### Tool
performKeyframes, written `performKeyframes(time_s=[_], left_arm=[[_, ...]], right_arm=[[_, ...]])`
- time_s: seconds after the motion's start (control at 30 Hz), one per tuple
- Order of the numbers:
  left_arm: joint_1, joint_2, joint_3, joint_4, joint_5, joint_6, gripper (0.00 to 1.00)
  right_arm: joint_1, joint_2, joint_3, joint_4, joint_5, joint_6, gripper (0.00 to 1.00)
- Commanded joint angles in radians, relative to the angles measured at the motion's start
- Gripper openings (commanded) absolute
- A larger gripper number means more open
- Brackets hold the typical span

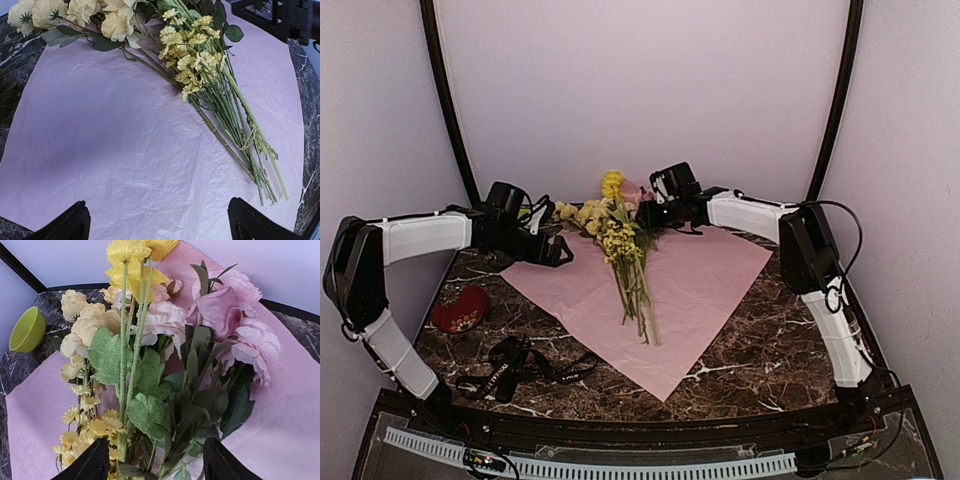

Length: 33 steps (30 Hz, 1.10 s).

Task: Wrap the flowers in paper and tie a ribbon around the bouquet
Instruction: Pick up the fake flower from the folded bouquet, then move the flattened wrapping paper to the center of the board.

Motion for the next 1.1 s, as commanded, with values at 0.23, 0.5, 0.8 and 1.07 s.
performKeyframes(time_s=[0.23,0.5,0.8,1.07], left_arm=[[0.007,0.107,0.076,-0.099,-0.153,0.044,0.99],[0.009,0.215,0.115,-0.156,-0.15,0.016,0.99],[0.008,0.285,0.114,-0.153,-0.147,-0.013,0.99],[0.007,0.311,0.118,-0.149,-0.147,-0.008,0.99]], right_arm=[[-0.225,-0.455,-0.451,-0.286,0.156,-0.088,0.84],[-0.419,-0.425,-0.57,-0.385,0.156,-0.16,1.0],[-0.502,-0.33,-0.615,-0.286,-0.176,-0.157,0.85],[-0.491,-0.3,-0.675,-0.094,-0.454,-0.02,0.8]])
